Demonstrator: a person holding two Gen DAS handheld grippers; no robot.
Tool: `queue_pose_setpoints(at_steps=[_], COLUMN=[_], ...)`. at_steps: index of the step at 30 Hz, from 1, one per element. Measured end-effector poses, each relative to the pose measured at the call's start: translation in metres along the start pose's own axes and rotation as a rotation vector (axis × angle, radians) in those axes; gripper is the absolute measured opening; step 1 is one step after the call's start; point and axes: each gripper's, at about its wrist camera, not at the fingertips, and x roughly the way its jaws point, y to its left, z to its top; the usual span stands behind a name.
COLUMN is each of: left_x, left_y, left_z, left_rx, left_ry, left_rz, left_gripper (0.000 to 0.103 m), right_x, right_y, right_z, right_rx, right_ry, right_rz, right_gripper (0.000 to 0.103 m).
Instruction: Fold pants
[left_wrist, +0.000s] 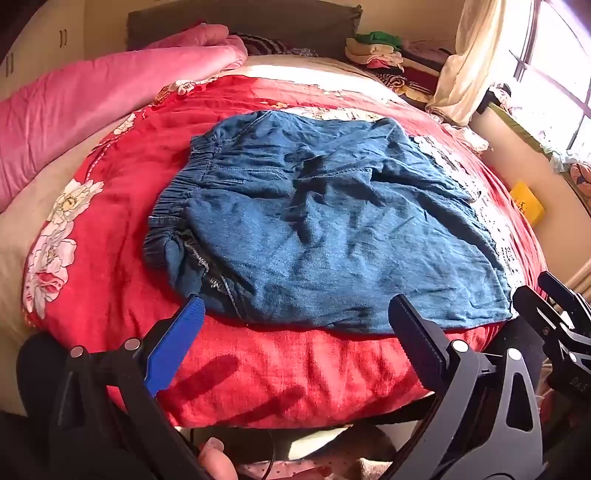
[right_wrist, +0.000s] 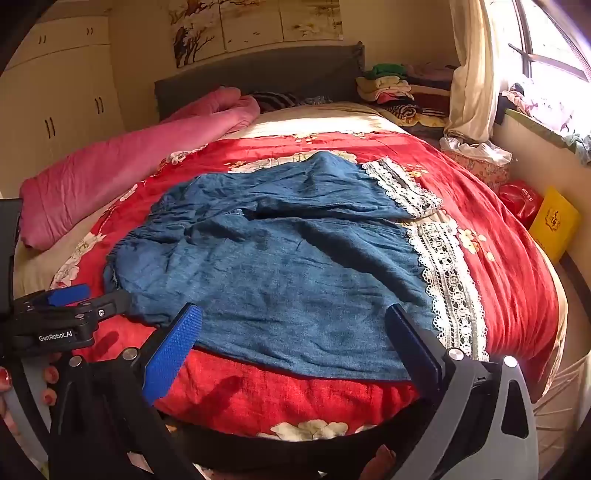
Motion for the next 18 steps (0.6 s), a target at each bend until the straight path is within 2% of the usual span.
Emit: queue_pose_setpoints(at_steps=[18], left_x=[-0.0055], left_y=[-0.0045], left_z=[0.0029], left_rx=[0.017], left_ry=[-0.016], left_rz=[0.012], left_gripper=[0.094], right_x=[-0.0018], right_y=[0.0001], right_z=[0.0012], right_rx=[-0.004], right_ry=[0.001], right_rz=[-0.007], right_gripper=[0.099])
